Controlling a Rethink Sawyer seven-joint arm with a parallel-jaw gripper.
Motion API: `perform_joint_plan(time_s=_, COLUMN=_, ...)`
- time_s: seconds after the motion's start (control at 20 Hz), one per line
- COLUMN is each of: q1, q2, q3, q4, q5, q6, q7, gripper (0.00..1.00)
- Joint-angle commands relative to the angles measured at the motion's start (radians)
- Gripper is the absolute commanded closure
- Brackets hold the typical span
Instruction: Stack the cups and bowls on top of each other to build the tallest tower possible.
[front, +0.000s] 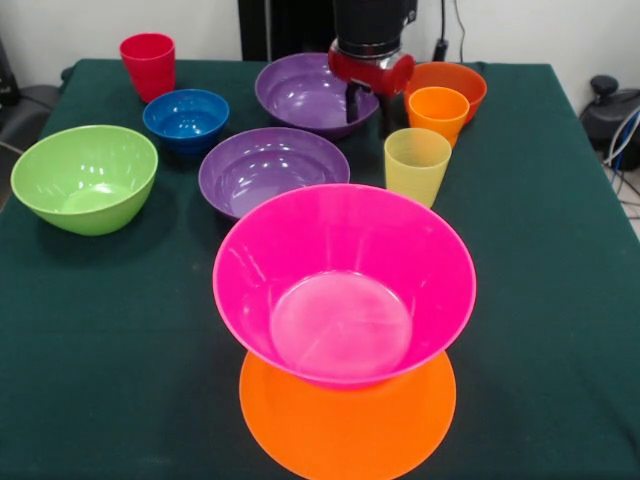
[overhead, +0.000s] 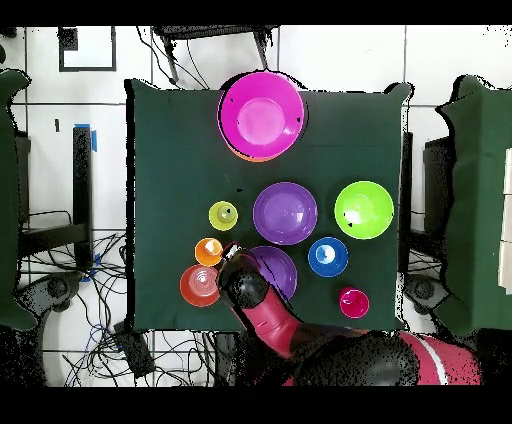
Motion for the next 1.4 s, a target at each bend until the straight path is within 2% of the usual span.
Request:
perform_joint_plan(time_s=0.05, q1=0.063, q2=0.053, q3=-0.073, q4=-0.178, q5=-0.02, q6=0.085, q7=0.129, gripper=0.0)
perform_joint_plan(time_s=0.1, q1=0.075, q2=0.056, q3=-0.085, q4=-0.185, q5=-0.016, q6=0.083, q7=0.127, gripper=0.0)
perform_joint_plan(time_s=0.3, q1=0.171, q2=0.024, q3=-0.173, q4=-0.205, q5=0.085, q6=0.118, q7=0.047, gripper=0.0)
perform_joint_plan(time_s=0.4, q1=0.21, q2=0.021, q3=-0.219, q4=-0.225, q5=0.088, q6=0.131, q7=-0.004, gripper=0.0)
perform_joint_plan(time_s=0.45, q1=0.232, q2=0.022, q3=-0.253, q4=-0.245, q5=0.062, q6=0.159, q7=-0.005, gripper=1.0)
perform_joint_plan(time_s=0.6, q1=0.296, q2=0.01, q3=-0.304, q4=-0.256, q5=0.134, q6=0.202, q7=-0.073, gripper=1.0)
perform_joint_plan(time_s=0.8, q1=0.405, q2=0.004, q3=-0.4, q4=-0.289, q5=0.236, q6=0.272, q7=-0.087, gripper=1.0)
perform_joint_plan(time_s=0.9, q1=0.43, q2=0.007, q3=-0.429, q4=-0.305, q5=0.236, q6=0.289, q7=-0.06, gripper=1.0)
perform_joint_plan(time_s=1.15, q1=0.539, q2=-0.003, q3=-0.556, q4=-0.347, q5=0.271, q6=0.436, q7=-0.031, gripper=1.0)
perform_joint_plan(time_s=1.25, q1=0.619, q2=-0.01, q3=-0.652, q4=-0.372, q5=0.279, q6=0.534, q7=-0.01, gripper=1.0)
perform_joint_plan(time_s=1.4, q1=0.718, q2=-0.001, q3=-0.802, q4=-0.431, q5=0.221, q6=0.686, q7=0.075, gripper=1.0)
